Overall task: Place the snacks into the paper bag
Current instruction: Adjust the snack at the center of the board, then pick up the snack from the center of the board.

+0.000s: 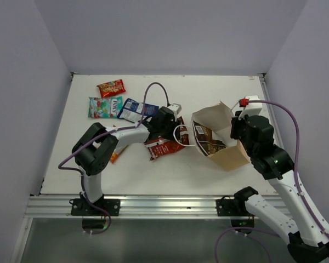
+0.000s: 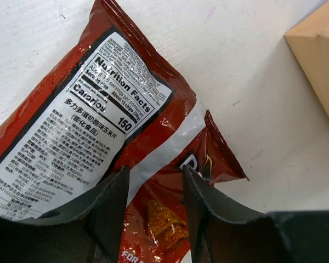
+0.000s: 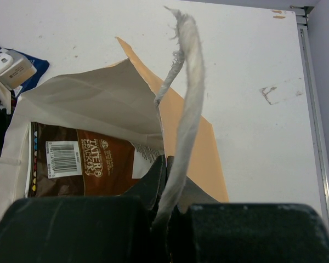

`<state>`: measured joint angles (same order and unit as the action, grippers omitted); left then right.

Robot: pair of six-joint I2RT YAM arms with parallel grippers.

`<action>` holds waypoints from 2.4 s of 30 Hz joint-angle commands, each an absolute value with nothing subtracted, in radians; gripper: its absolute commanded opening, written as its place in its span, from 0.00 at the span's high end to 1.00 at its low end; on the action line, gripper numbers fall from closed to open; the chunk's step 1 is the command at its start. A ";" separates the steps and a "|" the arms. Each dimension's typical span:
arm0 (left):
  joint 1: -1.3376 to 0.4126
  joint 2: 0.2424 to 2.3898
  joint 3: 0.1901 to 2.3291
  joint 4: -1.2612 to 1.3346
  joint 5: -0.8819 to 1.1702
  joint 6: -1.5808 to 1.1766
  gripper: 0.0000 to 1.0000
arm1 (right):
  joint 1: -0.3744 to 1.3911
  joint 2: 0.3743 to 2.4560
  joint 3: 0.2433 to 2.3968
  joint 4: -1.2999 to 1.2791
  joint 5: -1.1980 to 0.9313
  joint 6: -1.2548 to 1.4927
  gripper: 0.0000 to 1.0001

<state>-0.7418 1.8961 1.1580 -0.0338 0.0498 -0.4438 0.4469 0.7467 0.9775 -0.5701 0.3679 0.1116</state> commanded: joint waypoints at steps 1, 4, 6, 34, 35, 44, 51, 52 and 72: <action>-0.739 1.835 1.177 -0.040 0.057 -0.438 0.52 | 0.453 0.738 0.992 -0.517 0.365 0.115 1.00; -0.726 1.741 1.099 -0.025 0.045 -0.501 0.49 | 0.453 0.736 0.991 -0.514 0.362 0.117 1.00; -0.707 1.662 1.026 -0.017 0.034 -0.552 0.45 | 0.451 0.736 0.991 -0.512 0.357 0.118 1.00; -0.571 1.101 0.324 0.366 -0.078 -1.172 0.04 | 0.453 0.715 0.986 -0.512 0.354 0.120 1.00; -0.560 1.114 0.318 0.385 -0.069 -1.175 0.05 | 0.451 0.715 0.986 -0.512 0.354 0.120 1.00; -0.529 1.295 0.314 0.535 -0.031 -1.193 0.11 | 0.451 0.715 0.986 -0.512 0.353 0.121 1.00; -0.502 1.420 0.321 0.630 -0.011 -1.192 0.14 | 0.451 0.715 0.986 -0.511 0.350 0.120 1.00; -0.500 1.449 0.327 0.635 -0.012 -1.190 0.14 | 0.453 0.715 0.985 -0.509 0.350 0.120 1.00; -0.482 1.798 0.376 0.916 0.094 -1.197 0.66 | 0.453 0.723 0.982 -0.505 0.339 0.121 1.00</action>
<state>-0.4862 1.7691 0.4038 0.9169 0.0917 -1.2358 0.4469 0.7307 0.9752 -0.5720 0.3481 0.1123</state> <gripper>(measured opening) 0.391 0.011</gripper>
